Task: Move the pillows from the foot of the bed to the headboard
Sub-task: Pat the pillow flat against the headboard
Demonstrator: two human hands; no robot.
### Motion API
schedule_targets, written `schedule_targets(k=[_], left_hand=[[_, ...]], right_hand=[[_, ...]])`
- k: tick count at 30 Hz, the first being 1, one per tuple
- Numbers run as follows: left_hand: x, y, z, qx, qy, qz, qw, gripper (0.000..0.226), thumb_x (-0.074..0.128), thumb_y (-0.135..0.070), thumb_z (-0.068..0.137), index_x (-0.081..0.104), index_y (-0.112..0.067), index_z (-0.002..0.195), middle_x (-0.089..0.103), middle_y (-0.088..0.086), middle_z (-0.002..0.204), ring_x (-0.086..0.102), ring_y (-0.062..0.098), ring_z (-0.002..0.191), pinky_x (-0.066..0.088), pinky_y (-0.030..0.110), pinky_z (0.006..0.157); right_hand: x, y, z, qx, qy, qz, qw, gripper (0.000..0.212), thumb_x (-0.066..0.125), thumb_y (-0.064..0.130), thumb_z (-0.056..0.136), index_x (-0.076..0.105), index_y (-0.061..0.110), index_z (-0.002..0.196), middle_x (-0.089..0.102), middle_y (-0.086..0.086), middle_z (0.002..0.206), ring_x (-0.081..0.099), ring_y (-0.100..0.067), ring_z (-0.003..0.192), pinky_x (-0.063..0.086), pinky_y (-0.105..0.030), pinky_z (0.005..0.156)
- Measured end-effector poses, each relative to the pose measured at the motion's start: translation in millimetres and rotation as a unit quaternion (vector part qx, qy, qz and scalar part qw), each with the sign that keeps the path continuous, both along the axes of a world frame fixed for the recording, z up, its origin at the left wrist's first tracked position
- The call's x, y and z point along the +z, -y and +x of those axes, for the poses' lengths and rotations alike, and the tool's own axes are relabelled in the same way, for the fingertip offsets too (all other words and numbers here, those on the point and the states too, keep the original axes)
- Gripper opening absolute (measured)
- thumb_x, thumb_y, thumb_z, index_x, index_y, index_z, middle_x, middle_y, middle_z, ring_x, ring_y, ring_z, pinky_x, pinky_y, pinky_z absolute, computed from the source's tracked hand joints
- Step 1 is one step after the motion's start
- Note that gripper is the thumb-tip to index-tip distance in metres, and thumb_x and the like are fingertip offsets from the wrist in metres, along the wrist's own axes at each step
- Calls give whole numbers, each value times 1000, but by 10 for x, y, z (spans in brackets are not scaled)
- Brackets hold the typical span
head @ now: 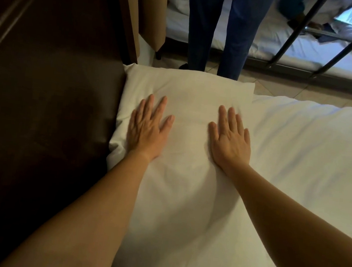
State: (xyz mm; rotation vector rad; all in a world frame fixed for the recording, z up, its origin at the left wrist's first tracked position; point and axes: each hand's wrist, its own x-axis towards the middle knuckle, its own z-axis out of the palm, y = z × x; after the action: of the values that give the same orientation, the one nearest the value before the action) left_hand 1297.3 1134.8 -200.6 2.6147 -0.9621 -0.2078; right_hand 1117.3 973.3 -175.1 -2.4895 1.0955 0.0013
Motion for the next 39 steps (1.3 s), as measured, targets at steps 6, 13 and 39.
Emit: schedule_targets(k=[6, 13, 39], left_hand=[[226, -34, -39, 20, -54, 8, 998, 68, 21, -67, 108, 7, -44, 170, 1, -4, 180, 5, 21, 165, 6, 44, 133], [798, -143, -600, -10, -30, -51, 998, 64, 30, -59, 111, 13, -42, 170, 3, -3, 180, 5, 24, 165, 9, 44, 133], [820, -1288, -1594, -9, 45, -5, 999, 65, 32, -59, 110, 22, -37, 170, 12, 3, 180, 12, 29, 165, 16, 50, 131]], right_hand=[[177, 43, -206, -96, -44, 68, 992, 69, 8, 66, 109, -8, 38, 170, -9, 3, 180, -3, -31, 165, 9, -56, 132], [501, -430, -185, -37, -10, 16, 999, 70, 9, 70, 108, -14, 42, 168, -19, 4, 178, -14, -25, 164, -5, -50, 132], [435, -1164, -1374, -75, -27, 20, 997, 76, 11, 70, 106, -8, 35, 171, -11, -1, 179, -8, -28, 165, 0, -48, 133]])
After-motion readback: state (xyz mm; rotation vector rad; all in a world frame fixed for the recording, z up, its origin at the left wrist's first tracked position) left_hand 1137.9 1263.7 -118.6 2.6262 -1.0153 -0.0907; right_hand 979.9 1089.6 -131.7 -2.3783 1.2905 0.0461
